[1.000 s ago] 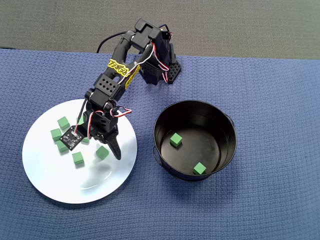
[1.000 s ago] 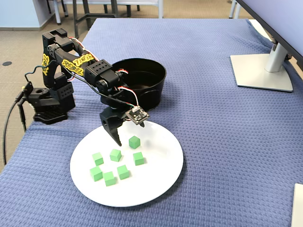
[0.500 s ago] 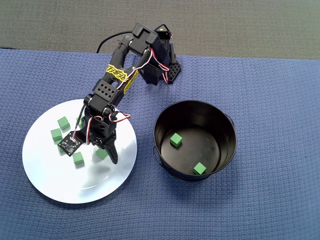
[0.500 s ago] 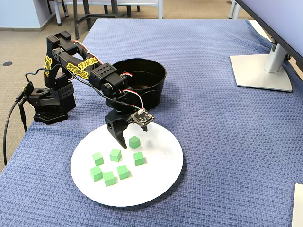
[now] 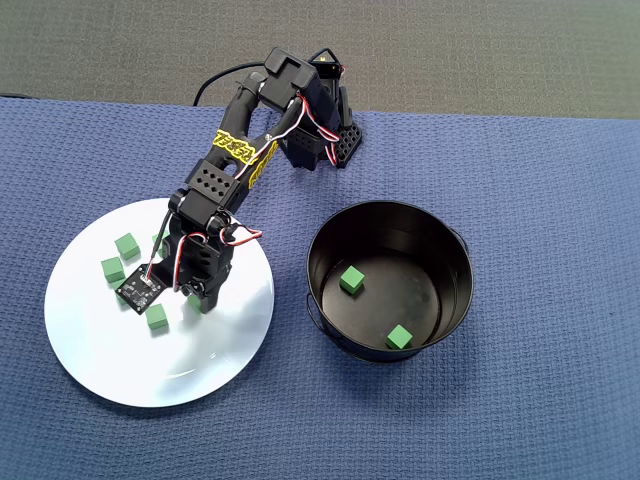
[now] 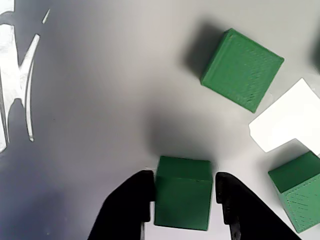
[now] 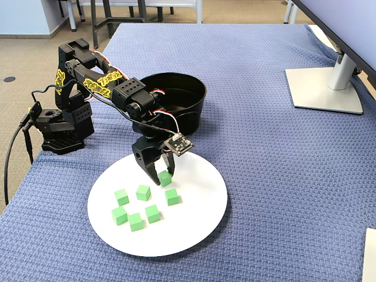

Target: Pick up the green cubes from the white plate and place them in the black recipient

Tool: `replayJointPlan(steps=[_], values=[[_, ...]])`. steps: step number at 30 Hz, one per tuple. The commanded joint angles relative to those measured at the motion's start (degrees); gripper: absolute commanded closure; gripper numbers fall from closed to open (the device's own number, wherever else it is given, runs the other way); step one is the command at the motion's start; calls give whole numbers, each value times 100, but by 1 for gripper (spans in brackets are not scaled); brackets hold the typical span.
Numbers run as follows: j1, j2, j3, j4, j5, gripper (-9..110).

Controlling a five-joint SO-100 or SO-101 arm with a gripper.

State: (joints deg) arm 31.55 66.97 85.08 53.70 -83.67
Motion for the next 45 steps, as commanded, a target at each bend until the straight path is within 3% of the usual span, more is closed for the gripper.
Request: replayJointPlan(steps=[1,13,27,38,45], values=[[-132,53,-62,-220,88,101],[-97,554,35,26,896,101],[-457,4579,1670,1107,3243,101],[-2241,6592,2303,1670,4852,102],[-3604,6794,2821,1397,5607,102]])
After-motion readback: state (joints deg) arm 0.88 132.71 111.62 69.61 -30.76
